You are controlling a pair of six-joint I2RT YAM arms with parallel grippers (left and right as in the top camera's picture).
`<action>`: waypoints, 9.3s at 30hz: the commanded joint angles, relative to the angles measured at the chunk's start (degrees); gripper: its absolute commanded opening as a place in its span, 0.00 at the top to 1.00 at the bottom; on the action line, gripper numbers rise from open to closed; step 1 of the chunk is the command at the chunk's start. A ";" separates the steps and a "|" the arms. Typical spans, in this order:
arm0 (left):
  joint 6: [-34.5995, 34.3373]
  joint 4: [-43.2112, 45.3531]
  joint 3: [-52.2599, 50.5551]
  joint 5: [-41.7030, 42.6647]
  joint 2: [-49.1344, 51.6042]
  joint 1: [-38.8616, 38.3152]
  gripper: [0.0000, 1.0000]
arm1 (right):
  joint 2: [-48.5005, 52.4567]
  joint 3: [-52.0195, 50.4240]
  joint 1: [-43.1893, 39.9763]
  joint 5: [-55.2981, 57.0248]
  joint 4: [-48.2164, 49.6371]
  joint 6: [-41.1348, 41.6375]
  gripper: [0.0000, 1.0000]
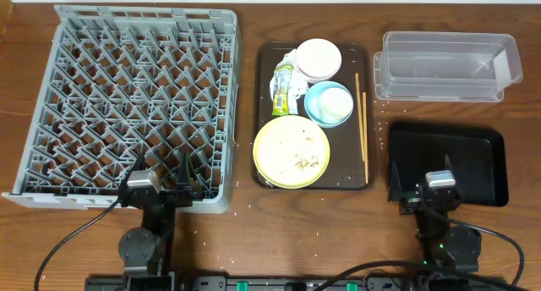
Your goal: Sort waste into correct bins and load items into the dishwasher
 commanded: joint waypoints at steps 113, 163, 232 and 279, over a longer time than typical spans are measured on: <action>10.45 -45.33 89.50 -25.35 80.32 24.79 0.06 | 17.29 18.43 -0.81 13.92 50.21 -4.24 0.01; 10.45 -45.33 89.50 -25.35 80.32 24.79 0.06 | 113.11 108.59 19.21 -21.46 -21.70 5.38 0.01; 10.45 -45.33 89.50 -25.35 80.32 24.79 0.06 | 130.44 109.61 25.31 -1.81 -38.84 15.89 0.99; 10.45 -45.33 89.50 -25.35 80.32 24.79 0.06 | 120.13 114.01 -10.88 13.42 -50.03 87.80 0.76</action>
